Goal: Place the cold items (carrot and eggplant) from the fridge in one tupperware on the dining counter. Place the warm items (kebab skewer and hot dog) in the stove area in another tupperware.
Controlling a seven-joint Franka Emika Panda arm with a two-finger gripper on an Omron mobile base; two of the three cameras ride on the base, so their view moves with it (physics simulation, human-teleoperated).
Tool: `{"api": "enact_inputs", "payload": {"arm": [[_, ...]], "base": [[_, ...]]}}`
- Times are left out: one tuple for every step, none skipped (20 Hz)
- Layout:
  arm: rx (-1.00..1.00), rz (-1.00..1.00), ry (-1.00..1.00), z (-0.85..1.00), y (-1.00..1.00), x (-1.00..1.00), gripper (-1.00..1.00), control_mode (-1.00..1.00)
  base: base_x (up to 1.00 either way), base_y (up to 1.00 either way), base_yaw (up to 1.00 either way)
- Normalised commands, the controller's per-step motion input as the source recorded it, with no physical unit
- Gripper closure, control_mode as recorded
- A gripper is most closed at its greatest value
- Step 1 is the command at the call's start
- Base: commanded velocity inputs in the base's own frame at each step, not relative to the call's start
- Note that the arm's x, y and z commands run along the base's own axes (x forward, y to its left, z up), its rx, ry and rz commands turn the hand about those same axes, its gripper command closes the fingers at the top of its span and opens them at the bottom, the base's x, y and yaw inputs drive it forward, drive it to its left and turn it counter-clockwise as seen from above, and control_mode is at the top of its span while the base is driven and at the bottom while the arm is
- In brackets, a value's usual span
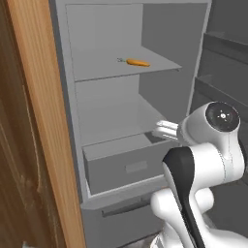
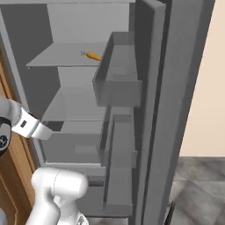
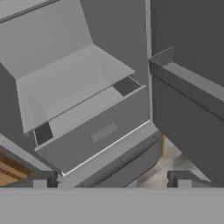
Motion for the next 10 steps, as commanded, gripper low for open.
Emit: {"api": "enact_inputs", "payload": {"arm": [[0.0,0.0,0.0,0.0,0.0,0.0,-1.0,1.0],[0.0,0.0,0.0,0.0,0.0,0.0,-1.0,1.0],[0.0,0.0,0.0,0.0,0.0,0.0,-1.0,1.0],[0.0,0.0,0.0,0.0,0.0,0.0,-1.0,1.0],[0.0,0.0,0.0,0.0,0.0,0.0,-1.0,1.0],[0.0,0.0,0.0,0.0,0.0,0.0,-1.0,1.0],[0.0,0.0,0.0,0.0,0.0,0.0,-1.0,1.0],[0.0,0.0,0.0,0.0,0.0,0.0,-1.0,1.0],[0.0,0.0,0.0,0.0,0.0,0.0,-1.0,1.0],[0.0,0.0,0.0,0.0,0.0,0.0,-1.0,1.0]], "base": [[0.78,0.34,0.0],[0.78,0.29,0.0],[0.81,0.23,0.0],[0.84,0.2,0.0],[0.84,0.19,0.0],[0.84,0.13,0.0],[0.8,0.08,0.0],[0.73,0.1,0.0],[0.65,0.09,0.0],[0.23,0.0,0.0]]}}
